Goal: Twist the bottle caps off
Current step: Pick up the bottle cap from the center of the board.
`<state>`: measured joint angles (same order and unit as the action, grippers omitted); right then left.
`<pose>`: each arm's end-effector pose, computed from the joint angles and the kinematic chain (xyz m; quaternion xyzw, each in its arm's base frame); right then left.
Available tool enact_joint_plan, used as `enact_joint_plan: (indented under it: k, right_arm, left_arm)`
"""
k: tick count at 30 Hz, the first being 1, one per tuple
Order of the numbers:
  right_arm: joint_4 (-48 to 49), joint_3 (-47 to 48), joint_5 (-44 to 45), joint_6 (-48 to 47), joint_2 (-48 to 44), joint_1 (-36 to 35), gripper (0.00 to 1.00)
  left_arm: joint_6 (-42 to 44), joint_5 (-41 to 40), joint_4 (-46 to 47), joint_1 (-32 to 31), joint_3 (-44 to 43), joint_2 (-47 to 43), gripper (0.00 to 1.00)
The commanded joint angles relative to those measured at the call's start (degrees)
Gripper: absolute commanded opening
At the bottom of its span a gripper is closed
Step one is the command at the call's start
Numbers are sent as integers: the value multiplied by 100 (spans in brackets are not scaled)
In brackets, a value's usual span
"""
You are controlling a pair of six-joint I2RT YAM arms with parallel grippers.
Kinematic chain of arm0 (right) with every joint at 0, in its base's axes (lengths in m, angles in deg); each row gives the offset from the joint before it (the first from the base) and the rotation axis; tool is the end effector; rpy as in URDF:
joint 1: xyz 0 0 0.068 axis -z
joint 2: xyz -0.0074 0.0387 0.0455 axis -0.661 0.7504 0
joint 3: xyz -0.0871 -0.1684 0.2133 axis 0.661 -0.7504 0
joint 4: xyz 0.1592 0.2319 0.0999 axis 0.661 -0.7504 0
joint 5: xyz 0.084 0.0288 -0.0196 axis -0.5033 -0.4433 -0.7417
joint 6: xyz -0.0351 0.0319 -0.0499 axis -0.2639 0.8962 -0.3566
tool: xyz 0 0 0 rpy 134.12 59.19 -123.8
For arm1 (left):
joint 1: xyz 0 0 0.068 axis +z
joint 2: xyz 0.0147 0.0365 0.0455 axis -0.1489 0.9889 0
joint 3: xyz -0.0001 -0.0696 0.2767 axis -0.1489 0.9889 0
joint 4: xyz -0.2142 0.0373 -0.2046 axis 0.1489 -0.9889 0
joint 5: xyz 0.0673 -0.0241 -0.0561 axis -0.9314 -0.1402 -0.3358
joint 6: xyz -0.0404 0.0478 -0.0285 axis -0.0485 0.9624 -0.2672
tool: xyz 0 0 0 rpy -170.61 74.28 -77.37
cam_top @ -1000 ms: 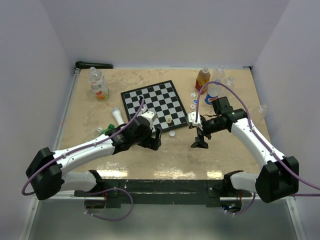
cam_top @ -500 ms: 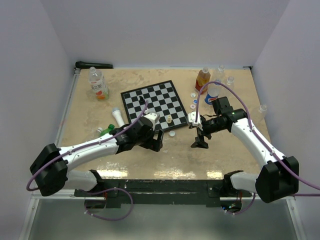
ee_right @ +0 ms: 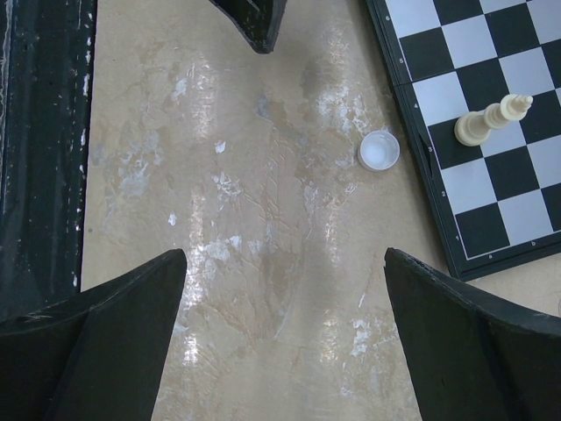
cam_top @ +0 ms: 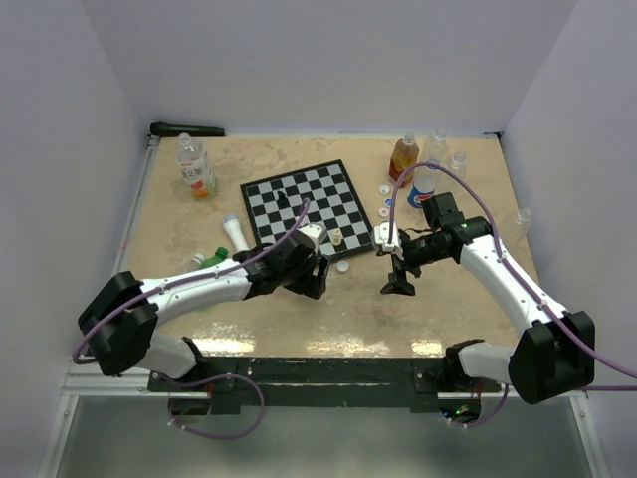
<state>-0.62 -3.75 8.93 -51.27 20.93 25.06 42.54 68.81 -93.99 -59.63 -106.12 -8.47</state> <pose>0.2408 0.1142 0.2506 -0.6460 0.6212 0.2952 0.3312 0.2073 -0.2494 0.1844 0.1601 0.9246 -0.1932 0.2867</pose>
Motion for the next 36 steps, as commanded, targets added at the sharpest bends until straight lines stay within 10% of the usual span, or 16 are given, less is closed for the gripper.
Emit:
enact_joint_plan:
  k: [1,19,36]
  right_arm:
    - [84,-25,-53,50,-29,23,98]
    - [93,-34,-36,24,-38,23,98]
    - [84,-51,-18,24,-38,23,98]
  left_arm:
    - [192,-30,227,0,-487,341,72]
    - [-775,-382,991,9,-1463,1888,34]
    - [-793,-768,922,0,-1946,2635,32]
